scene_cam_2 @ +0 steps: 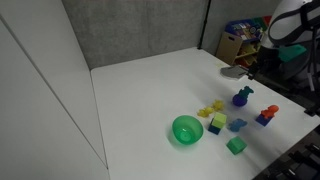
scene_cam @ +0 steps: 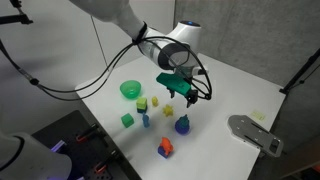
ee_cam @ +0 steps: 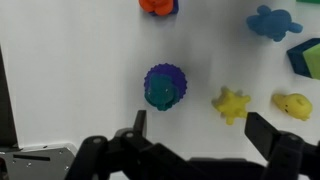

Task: Pick up the green toy from the blue ball and put it in the green bowl

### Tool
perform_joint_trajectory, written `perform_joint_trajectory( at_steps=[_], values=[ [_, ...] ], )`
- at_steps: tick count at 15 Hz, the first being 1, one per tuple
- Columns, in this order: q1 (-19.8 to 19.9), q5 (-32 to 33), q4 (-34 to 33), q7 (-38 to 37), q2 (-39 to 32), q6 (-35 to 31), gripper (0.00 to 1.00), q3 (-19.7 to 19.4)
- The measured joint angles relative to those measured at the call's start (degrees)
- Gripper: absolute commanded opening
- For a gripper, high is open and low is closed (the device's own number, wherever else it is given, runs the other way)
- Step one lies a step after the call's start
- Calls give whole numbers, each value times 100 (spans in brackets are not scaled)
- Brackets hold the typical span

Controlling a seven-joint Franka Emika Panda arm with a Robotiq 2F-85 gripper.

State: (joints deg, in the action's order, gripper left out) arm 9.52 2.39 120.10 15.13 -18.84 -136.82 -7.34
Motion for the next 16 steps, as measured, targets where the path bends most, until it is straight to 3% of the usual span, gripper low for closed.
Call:
perform_joint_trajectory(
  at_steps=[7,14,15,16],
  values=[
    [105,-23,-615,0,-998,-280,100,34],
    [137,2,-804,0,-1486,-297,100,33],
    [137,29,-814,-2,-1517,-306,75,30],
    [137,58,-821,-4,-1543,-321,74,24]
  ],
)
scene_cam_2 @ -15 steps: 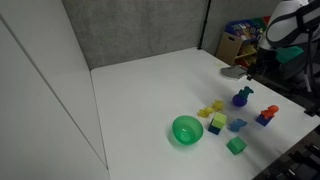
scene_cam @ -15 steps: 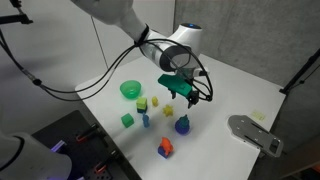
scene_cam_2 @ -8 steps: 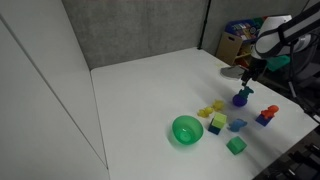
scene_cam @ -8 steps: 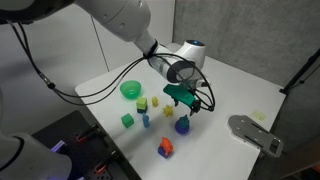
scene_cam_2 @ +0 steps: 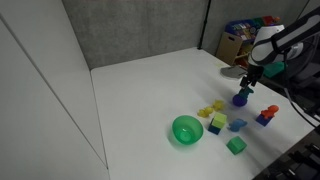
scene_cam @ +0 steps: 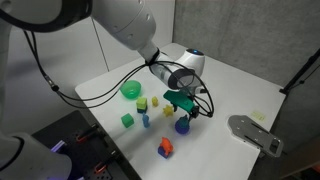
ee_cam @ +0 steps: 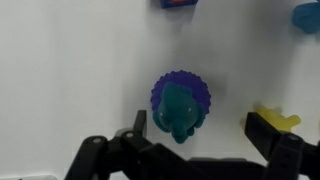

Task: Pick up the green toy from the blue ball and put it in the green bowl

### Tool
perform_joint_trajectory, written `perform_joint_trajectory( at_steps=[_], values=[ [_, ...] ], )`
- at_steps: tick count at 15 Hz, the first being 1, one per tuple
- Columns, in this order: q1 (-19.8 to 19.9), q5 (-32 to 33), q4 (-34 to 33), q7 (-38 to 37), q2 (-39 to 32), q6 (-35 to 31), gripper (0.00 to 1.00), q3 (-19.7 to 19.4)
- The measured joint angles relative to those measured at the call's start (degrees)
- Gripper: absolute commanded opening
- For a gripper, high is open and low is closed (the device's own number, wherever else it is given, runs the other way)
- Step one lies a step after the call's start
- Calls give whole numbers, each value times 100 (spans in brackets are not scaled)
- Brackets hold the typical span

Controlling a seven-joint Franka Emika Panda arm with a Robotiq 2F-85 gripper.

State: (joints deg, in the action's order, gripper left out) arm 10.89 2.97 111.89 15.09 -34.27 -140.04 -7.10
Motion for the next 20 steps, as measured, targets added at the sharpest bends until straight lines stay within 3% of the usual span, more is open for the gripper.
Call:
perform_joint_trajectory(
  at_steps=[9,11,14,20],
  values=[
    [-1,340,-6,-32,-60,-248,5,-92],
    [-10,340,-7,-33,-34,-248,8,-89],
    [-21,339,-6,-32,61,-221,1,-32],
    [-199,338,38,-32,657,-117,4,172]
  ],
)
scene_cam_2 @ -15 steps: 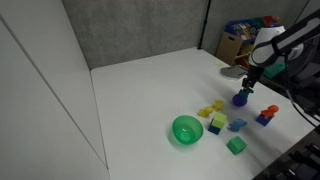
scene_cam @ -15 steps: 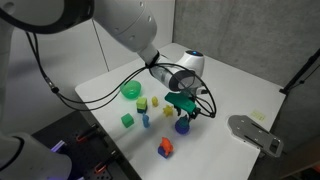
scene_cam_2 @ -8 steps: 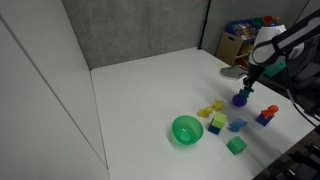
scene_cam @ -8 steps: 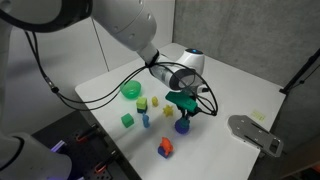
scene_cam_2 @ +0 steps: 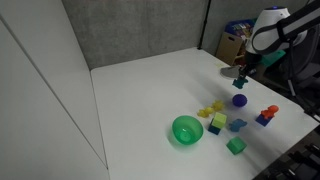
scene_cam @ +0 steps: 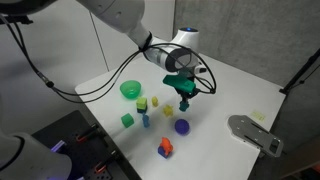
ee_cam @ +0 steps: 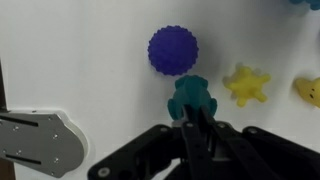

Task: Pick up the green toy from the blue ball and put it in the green bowl

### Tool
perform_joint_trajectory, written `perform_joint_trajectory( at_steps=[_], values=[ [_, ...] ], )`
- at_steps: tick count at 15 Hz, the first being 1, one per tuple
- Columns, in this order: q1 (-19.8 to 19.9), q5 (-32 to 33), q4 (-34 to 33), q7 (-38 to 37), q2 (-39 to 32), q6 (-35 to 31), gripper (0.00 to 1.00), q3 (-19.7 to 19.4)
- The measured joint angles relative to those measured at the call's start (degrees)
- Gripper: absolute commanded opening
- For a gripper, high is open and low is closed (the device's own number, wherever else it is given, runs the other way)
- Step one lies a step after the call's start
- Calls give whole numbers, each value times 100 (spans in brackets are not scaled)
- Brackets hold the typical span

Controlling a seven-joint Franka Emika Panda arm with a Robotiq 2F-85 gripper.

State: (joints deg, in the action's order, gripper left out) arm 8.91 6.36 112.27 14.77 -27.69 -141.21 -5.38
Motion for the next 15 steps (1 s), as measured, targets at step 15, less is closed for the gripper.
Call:
perform_joint_trajectory(
  at_steps=[15],
  values=[
    [-1377,-136,1189,-134,1346,80,4,1207]
  ],
)
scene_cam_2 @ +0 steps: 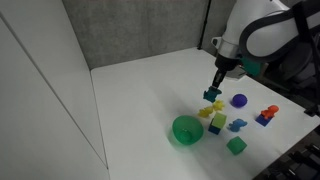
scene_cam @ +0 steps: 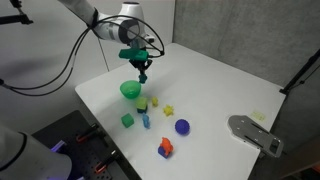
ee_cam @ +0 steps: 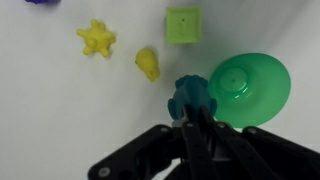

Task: Pick up the green toy from the blue ball and put it in the green bowl

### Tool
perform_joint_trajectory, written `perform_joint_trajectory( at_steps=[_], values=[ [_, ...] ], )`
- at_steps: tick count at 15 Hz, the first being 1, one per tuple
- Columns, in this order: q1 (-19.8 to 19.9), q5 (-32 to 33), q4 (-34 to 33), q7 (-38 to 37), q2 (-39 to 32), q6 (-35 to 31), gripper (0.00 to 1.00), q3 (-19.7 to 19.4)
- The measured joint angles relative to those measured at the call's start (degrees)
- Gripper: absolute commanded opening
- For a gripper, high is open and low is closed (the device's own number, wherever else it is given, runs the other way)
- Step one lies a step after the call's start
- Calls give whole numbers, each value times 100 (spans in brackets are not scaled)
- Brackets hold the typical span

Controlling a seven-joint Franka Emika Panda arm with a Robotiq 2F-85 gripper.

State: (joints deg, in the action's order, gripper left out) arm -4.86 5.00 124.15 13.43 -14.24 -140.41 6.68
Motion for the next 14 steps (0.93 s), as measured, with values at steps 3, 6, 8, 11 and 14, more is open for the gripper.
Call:
perform_joint_trajectory(
  at_steps=[3,6,8,11,14],
  values=[
    [-176,-143,233,0,-3,-14,4,229],
    [-348,-175,419,-2,-56,-148,4,378],
    [-457,-174,520,-8,-137,-362,4,418],
    [-585,-120,605,-74,-355,-774,4,424],
    [-643,9,608,-205,-637,-1126,4,411]
  ],
)
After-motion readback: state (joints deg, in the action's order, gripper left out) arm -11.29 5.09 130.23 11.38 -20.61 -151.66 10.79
